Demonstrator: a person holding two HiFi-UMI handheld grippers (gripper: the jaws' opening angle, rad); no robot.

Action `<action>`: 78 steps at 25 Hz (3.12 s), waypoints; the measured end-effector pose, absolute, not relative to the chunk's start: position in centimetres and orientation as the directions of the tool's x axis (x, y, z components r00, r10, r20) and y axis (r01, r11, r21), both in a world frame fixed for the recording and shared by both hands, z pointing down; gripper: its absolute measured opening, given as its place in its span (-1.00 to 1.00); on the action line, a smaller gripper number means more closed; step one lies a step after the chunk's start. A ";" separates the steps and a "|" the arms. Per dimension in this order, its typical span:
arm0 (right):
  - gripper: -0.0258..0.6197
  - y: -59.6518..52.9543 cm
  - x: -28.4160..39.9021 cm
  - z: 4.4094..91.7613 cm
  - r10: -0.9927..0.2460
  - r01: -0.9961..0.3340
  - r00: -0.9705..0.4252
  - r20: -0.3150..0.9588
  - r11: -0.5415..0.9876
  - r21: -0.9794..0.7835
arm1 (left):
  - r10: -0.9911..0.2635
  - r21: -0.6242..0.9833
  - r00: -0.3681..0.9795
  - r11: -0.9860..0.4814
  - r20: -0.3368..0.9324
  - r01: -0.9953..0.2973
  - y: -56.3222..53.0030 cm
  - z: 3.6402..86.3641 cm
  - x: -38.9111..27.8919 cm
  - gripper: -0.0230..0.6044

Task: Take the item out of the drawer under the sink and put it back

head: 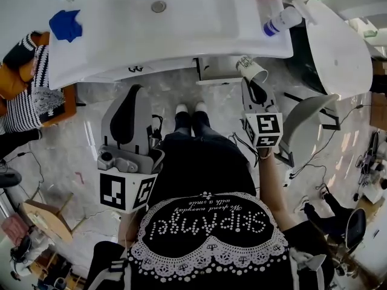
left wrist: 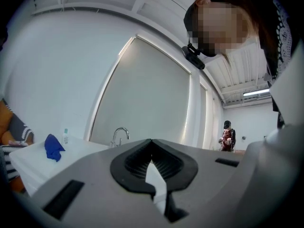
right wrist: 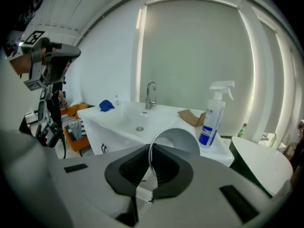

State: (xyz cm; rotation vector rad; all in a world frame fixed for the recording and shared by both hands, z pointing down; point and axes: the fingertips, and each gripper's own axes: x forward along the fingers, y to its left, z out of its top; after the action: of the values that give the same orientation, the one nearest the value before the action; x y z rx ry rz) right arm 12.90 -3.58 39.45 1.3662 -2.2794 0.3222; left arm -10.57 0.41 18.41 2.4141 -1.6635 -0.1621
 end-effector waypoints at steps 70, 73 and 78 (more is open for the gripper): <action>-0.84 6.7 3.3 24.8 -0.828 -0.857 -0.507 0.239 0.515 -0.032 | -0.879 0.194 0.477 -0.465 0.017 -0.864 5.0 18.8 -13.9 -0.92; -0.84 6.8 3.2 24.9 -0.831 -0.859 -0.502 0.241 0.511 -0.028 | -0.869 0.162 0.494 -0.484 0.026 -0.860 5.1 18.8 -13.7 -0.92; -0.84 7.0 3.2 24.9 -0.837 -0.864 -0.493 0.238 0.502 -0.027 | -0.854 0.226 0.517 -0.515 -0.055 -0.827 5.4 17.7 -13.9 -0.91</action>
State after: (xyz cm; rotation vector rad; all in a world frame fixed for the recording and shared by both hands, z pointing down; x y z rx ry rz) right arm 3.24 6.96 24.85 1.4618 -2.5494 0.2112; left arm -13.93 5.35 17.71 2.5841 -1.4453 -0.2376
